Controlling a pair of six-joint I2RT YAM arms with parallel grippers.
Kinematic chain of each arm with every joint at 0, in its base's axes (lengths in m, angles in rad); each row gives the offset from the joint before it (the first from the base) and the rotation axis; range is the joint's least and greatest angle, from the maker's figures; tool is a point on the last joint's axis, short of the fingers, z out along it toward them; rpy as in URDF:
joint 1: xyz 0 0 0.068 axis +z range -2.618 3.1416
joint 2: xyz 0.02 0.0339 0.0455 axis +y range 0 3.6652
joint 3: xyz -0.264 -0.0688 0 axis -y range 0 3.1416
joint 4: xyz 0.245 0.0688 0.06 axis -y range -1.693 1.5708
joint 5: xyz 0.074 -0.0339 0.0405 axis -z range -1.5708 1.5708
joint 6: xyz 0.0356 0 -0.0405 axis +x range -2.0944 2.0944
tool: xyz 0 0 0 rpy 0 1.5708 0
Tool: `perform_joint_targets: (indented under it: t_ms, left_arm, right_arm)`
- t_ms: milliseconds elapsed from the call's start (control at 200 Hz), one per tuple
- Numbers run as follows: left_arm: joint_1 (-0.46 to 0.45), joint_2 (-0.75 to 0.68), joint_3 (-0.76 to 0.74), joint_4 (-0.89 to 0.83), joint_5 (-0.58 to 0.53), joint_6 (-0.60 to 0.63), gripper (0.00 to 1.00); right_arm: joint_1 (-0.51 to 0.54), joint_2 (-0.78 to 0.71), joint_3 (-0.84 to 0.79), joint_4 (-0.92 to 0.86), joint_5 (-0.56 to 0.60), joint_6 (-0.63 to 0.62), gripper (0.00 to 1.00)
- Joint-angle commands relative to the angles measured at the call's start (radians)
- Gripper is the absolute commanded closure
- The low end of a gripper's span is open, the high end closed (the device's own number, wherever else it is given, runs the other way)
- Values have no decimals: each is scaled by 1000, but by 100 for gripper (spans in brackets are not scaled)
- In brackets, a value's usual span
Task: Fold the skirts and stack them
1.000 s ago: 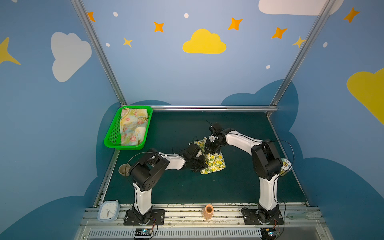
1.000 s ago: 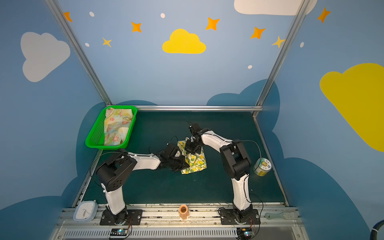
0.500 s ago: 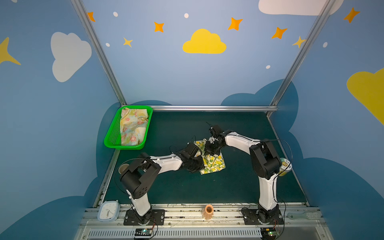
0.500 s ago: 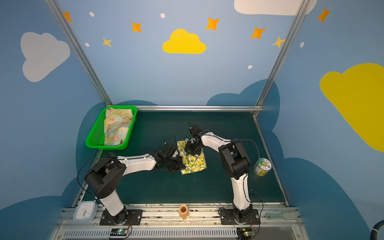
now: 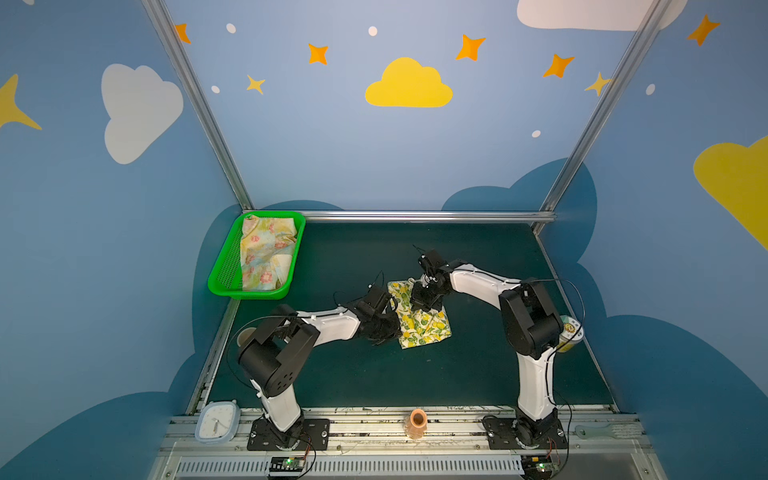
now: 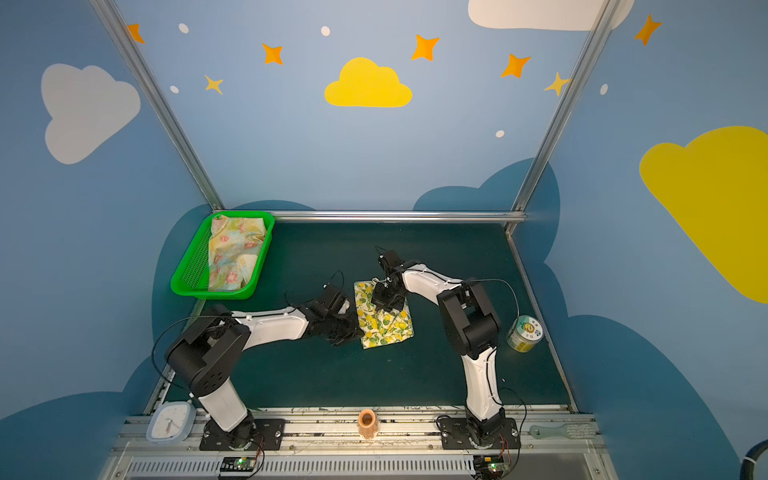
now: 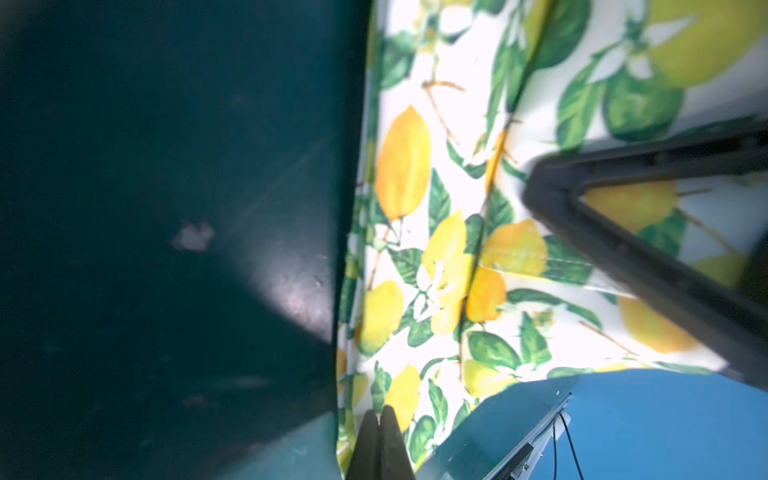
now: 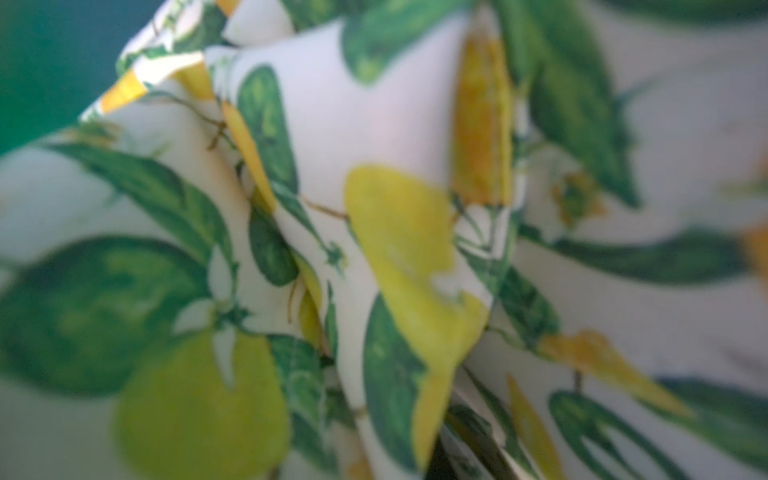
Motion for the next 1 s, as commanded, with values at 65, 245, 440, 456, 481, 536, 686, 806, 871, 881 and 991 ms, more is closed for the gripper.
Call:
perform_joint_targets:
  t_ms: [65, 245, 440, 456, 481, 536, 686, 806, 871, 881, 991]
  left_arm:
    - [1, 24, -14, 20, 2, 4, 96]
    - [1, 24, -27, 32, 4, -6, 96]
    - [4, -19, -40, 46, -4, -21, 96]
    - [4, -26, -41, 45, -7, -22, 96]
    - [6, -38, -43, 41, -12, -20, 96]
    - [11, -68, -47, 29, -25, -18, 96]
    - [40, -148, -69, -2, -48, -13, 96]
    - [65, -201, -83, -29, -62, 0, 96]
    - [78, -226, -90, -42, -66, 7, 96]
    - [81, -230, -91, -43, -67, 7, 96]
    - [98, -266, -104, -61, -75, 14, 96]
  right_arm:
    - [-1, -28, 2, -56, 48, -9, 100]
    - [7, -22, 23, -71, 65, -18, 100]
    - [19, 13, 49, -79, 58, -26, 93]
    - [21, 12, 51, -80, 56, -26, 89]
    - [22, 12, 51, -77, 55, -26, 85]
    - [27, 8, 48, -71, 54, -26, 77]
    - [32, -7, 49, -65, 49, -26, 64]
    - [37, -15, 49, -63, 36, -21, 58]
    - [41, -23, 49, -61, 33, -16, 56]
    - [41, -24, 48, -61, 33, -15, 56]
    - [44, -38, 51, -61, 22, -9, 52]
